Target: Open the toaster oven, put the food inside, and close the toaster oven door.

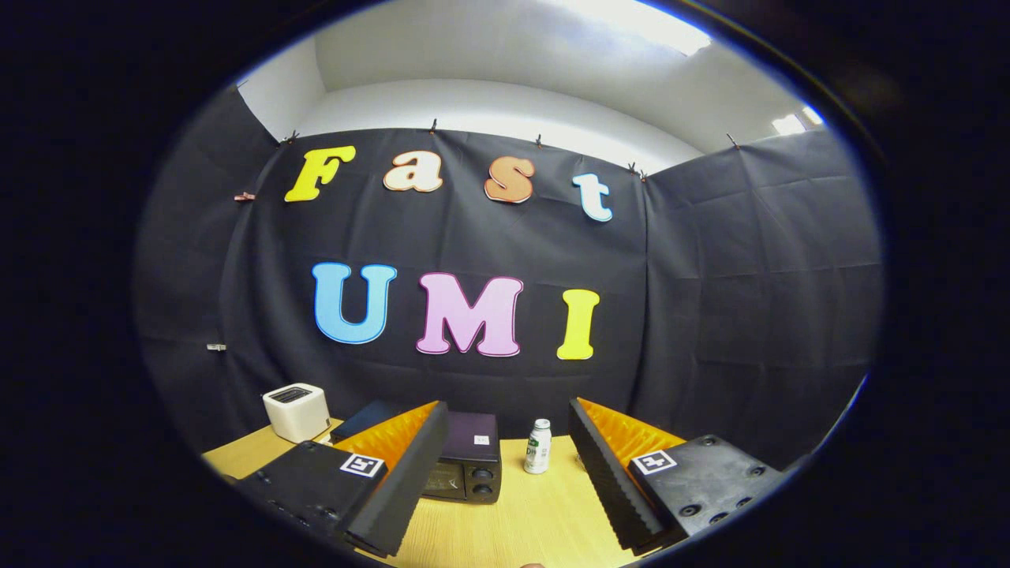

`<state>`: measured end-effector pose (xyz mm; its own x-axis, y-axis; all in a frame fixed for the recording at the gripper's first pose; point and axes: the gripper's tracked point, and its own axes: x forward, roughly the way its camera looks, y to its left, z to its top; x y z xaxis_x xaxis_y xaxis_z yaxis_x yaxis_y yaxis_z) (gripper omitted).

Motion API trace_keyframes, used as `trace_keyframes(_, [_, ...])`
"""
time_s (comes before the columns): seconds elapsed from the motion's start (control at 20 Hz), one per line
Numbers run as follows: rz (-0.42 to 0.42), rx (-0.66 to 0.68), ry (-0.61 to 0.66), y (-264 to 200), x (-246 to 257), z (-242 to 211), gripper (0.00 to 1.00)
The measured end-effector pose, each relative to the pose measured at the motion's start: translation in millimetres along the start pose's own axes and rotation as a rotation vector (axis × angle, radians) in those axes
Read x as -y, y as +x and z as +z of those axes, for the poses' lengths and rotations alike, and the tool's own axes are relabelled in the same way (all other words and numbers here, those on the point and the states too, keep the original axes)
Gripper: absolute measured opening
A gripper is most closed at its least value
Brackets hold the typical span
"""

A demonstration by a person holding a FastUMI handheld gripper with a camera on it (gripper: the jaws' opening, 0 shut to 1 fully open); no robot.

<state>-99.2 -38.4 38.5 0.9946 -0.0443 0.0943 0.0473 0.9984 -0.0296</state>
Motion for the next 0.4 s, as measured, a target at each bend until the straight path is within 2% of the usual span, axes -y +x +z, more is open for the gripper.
trace_keyframes(0.4, [0.02,-0.011,0.05,7.5,-11.5,3.6,0.98])
